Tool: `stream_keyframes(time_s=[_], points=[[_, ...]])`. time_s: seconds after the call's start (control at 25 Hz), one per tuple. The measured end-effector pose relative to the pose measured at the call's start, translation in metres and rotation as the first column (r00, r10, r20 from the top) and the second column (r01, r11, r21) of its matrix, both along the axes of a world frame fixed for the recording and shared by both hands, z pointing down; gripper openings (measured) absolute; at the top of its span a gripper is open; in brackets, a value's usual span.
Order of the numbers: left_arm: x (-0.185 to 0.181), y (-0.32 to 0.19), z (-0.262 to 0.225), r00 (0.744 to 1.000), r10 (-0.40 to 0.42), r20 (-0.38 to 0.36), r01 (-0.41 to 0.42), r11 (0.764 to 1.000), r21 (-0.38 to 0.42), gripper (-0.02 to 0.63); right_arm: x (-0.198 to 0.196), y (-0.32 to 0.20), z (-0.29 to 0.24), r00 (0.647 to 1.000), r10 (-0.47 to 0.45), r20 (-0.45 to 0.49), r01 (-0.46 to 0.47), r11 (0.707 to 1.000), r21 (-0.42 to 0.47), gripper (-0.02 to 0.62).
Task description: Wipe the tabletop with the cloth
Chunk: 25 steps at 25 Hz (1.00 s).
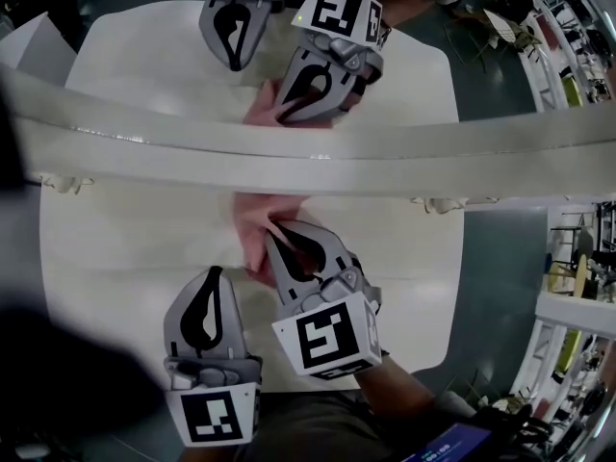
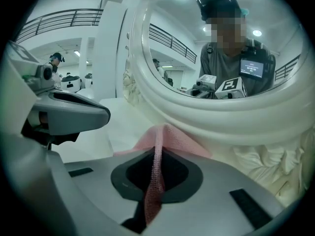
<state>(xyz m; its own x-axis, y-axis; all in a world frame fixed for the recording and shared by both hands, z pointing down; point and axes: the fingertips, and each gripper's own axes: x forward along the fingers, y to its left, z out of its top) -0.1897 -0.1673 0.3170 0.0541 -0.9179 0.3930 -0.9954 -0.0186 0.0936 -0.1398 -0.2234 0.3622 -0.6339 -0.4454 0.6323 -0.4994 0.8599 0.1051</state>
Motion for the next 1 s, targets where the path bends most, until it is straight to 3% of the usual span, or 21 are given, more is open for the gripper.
stream_keyframes(time_s=[1.0], points=[[0.005, 0.000, 0.006, 0.993, 0.119, 0.017, -0.119, 0.993, -0.003, 0.015, 0.012, 0.004, 0.018, 0.995, 0.099, -0.034, -0.100, 0.995, -0.018, 0.020]])
